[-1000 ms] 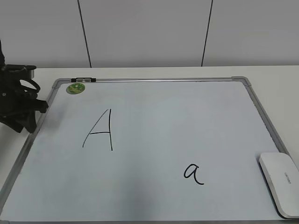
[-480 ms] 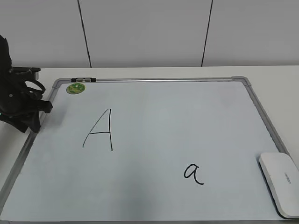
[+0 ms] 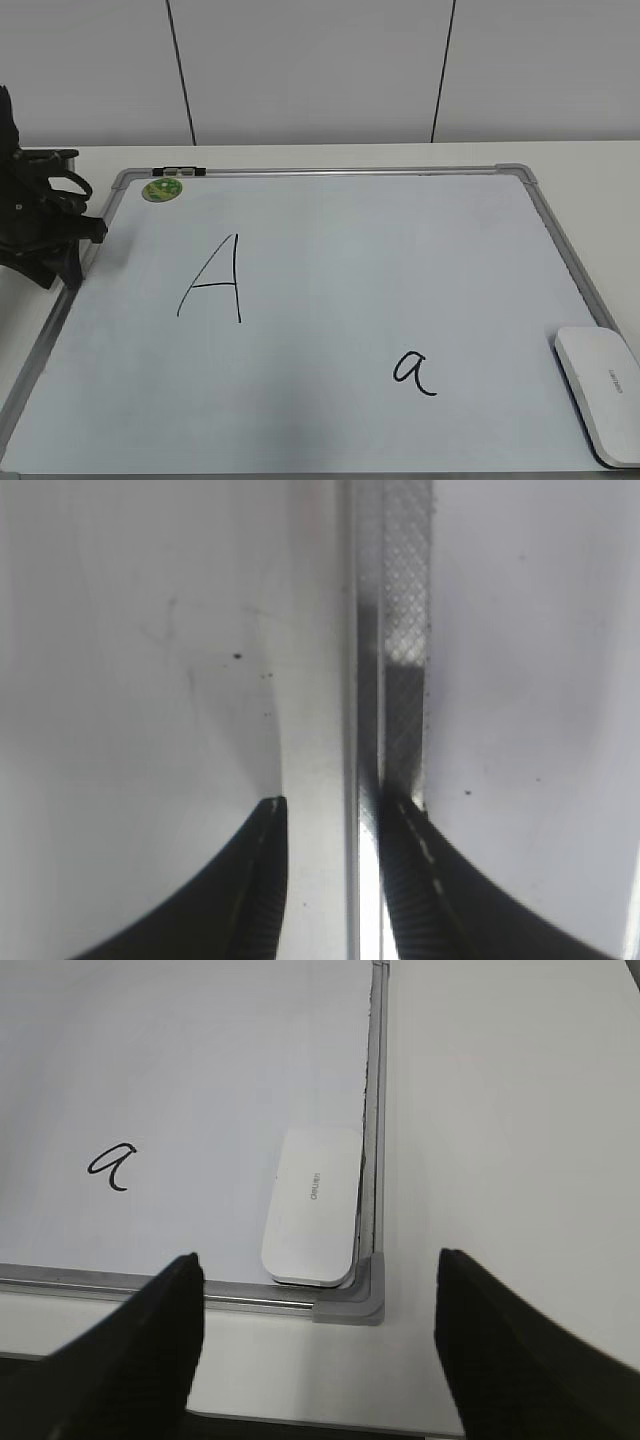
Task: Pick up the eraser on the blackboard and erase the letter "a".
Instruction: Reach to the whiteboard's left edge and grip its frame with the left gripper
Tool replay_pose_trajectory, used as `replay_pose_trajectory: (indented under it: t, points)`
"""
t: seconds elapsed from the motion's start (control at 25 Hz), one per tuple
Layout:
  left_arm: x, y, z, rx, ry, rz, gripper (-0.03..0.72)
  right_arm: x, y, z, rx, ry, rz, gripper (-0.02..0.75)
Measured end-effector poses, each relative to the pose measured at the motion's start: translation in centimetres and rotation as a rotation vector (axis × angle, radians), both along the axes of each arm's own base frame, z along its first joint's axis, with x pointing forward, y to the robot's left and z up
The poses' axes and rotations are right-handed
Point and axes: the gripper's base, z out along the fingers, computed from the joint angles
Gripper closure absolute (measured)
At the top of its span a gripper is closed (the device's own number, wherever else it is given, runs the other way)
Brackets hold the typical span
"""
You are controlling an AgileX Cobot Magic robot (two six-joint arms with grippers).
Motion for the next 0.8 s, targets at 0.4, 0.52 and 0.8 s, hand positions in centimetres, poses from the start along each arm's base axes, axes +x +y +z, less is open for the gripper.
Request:
replay_pose_trajectory:
  t: [0.4,0.52,0.8]
  points:
    - [0.02,-0.07,-0.09,-0.008,0.021,0.007,0.515,0.0,0.0,0.0,0.0,0.0,0.0,0.203]
    - [0.02,-0.15,-0.09,-0.017,0.022,0.013,0.616,0.0,0.0,0.0,0.0,0.0,0.0,0.203]
    - [0.01,-0.19,-0.06,-0.022,0.025,0.02,0.66,0.0,0.02,0.0,0.002,0.0,0.001,0.203]
